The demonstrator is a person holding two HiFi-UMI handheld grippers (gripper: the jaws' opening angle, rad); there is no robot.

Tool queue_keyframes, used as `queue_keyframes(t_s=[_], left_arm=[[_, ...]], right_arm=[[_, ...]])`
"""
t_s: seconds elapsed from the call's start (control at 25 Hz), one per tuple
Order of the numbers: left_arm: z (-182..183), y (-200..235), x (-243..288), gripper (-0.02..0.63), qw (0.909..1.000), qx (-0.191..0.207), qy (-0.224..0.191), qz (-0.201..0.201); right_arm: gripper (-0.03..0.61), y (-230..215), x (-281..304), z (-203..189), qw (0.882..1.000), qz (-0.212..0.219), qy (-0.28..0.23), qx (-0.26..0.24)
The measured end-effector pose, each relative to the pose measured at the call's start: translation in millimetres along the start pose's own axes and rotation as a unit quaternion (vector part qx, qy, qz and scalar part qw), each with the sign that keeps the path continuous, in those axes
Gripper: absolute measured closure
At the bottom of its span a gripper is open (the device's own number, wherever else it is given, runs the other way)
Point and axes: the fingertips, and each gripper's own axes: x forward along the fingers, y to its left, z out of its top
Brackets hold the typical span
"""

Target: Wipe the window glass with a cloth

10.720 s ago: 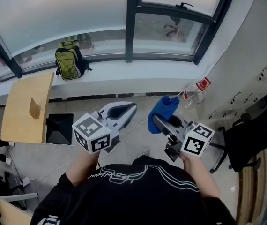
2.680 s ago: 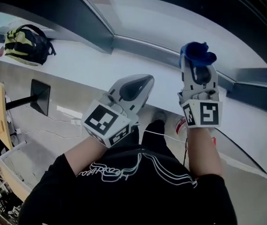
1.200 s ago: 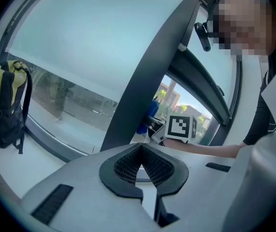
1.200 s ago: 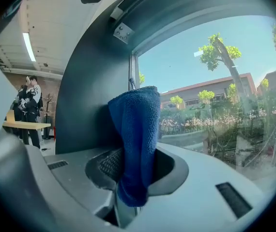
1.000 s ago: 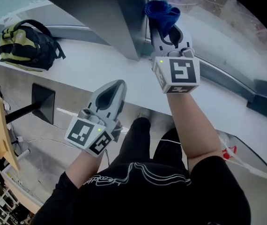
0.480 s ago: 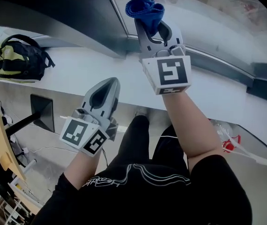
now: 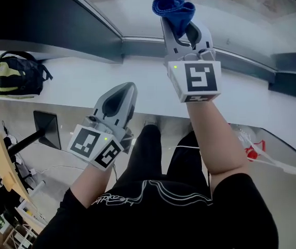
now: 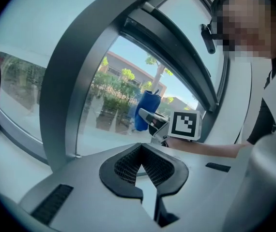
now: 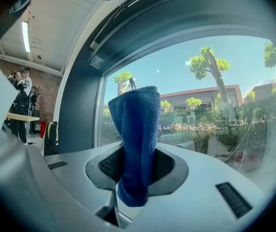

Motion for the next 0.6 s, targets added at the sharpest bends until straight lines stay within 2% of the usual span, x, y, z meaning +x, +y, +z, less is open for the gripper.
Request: queue_keyframes(t_s=[0.24, 0.6], left_arm=[[-11.5, -59.0, 35.2, 0.609, 0.9997, 0.003, 0.009, -0.022], [-46.2, -147.9, 100.4, 0.609, 0.9979, 0.003, 0.034, -0.056]], right_arm=[[0.485, -66.2, -44.5, -2.8, 1.0, -0.023, 0.007, -0.02], [0.485, -181.7, -113.9, -24.3, 0.997, -0.072, 0.016, -0.015]])
